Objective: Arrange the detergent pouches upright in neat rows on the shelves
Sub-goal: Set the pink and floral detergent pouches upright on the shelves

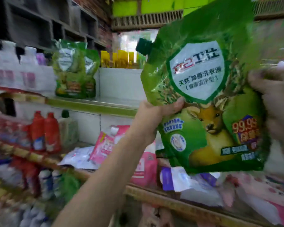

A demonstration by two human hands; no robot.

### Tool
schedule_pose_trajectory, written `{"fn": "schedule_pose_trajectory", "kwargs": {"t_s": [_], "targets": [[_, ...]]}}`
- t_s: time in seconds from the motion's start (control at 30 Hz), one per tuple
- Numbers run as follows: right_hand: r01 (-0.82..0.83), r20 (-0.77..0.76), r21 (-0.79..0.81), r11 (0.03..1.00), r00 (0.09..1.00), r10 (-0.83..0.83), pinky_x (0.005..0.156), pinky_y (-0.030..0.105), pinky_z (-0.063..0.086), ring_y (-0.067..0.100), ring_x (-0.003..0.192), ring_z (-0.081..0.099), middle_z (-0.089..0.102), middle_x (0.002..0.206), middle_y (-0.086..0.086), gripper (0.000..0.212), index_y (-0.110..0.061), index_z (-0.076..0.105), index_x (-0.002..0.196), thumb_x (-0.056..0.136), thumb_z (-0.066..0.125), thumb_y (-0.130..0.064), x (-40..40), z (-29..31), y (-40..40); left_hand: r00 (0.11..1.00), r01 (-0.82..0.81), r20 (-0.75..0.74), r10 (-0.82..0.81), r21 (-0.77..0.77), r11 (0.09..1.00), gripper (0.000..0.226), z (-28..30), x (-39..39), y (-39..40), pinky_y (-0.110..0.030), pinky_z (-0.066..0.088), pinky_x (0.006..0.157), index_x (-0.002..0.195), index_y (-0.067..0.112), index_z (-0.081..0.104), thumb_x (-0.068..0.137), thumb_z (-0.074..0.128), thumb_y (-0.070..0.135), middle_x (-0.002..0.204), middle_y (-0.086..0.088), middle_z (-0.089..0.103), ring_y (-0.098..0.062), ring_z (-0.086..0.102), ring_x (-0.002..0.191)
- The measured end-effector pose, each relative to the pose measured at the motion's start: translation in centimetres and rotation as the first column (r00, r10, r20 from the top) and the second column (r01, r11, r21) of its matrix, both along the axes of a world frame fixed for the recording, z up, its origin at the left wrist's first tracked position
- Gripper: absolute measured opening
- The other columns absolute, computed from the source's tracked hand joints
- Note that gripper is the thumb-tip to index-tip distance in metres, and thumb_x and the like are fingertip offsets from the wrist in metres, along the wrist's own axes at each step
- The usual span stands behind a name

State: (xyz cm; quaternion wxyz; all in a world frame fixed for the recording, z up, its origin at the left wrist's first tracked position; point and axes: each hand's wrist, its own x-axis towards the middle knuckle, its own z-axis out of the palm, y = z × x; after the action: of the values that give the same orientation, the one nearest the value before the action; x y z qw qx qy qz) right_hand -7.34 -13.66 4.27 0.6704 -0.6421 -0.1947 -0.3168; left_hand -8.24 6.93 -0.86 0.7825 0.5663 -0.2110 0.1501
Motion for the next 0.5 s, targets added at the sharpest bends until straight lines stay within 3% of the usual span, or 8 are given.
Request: {"fn": "schedule_pose_trajectory", "kwargs": {"t_s": [0.07,0.2,0.3,0.4,0.5], "targets": [[-0.081,-0.003,0.022,0.996,0.997,0.081,0.068,0.04,0.06,0.018,0.073,0.07,0.074,0.074,-0.005,0.011,-0.027,0.072,0.067,0.076,0.066,-0.029,0.6,-0.2,4.9,0.998,-0.045,-0.038,0.044,-0.033,0.998,0.025,0.7,-0.9,5.2,-0.027,0.057,0.058,0.08,0.008,0.069,0.057,0.075,0.014,0.073,-0.006,0.074,-0.02,0.07,0.062],[-0.193,-0.016,0.079,0.978,0.981,0.195,0.048,0.018,0.052,0.0,0.046,0.062,0.067,0.05,-0.013,0.035,-0.025,0.071,0.053,0.085,0.061,-0.014,1.0,-0.2,14.4,0.981,-0.192,-0.083,0.178,-0.21,0.959,0.009,1.7,-1.5,14.1,-0.03,0.057,0.051,0.074,0.007,0.062,0.077,0.07,0.013,0.063,-0.007,0.073,-0.019,0.068,0.052],[-0.154,0.002,0.021,0.988,0.988,0.154,0.043,0.016,0.05,-0.002,0.042,0.058,0.064,0.045,-0.015,0.04,-0.026,0.07,0.05,0.086,0.059,-0.013,1.4,0.9,19.0,0.963,-0.27,-0.066,0.263,-0.279,0.921,0.016,2.2,-0.8,18.6,-0.033,0.058,0.05,0.071,0.012,0.056,0.078,0.07,0.014,0.058,-0.005,0.072,-0.018,0.067,0.05],[-0.075,0.015,-0.097,0.992,0.997,0.077,0.047,0.019,0.051,-0.003,0.045,0.056,0.063,0.047,-0.014,0.029,-0.016,0.063,0.057,0.086,0.061,-0.015,3.2,2.7,21.8,0.949,-0.314,-0.053,0.31,-0.244,0.918,0.017,3.8,0.4,22.4,-0.033,0.057,0.049,0.075,0.013,0.053,0.081,0.068,0.019,0.055,-0.002,0.071,-0.017,0.068,0.05],[-0.04,-0.005,-0.223,0.974,0.999,0.04,0.051,0.023,0.046,0.005,0.05,0.052,0.057,0.061,0.0,0.027,-0.013,0.056,0.061,0.088,0.059,-0.016,6.1,4.3,24.1,0.916,-0.4,-0.067,0.394,-0.126,0.908,0.019,6.6,2.6,25.9,-0.029,0.055,0.048,0.079,0.017,0.053,0.081,0.068,0.028,0.051,0.003,0.07,-0.014,0.067,0.048]]}}
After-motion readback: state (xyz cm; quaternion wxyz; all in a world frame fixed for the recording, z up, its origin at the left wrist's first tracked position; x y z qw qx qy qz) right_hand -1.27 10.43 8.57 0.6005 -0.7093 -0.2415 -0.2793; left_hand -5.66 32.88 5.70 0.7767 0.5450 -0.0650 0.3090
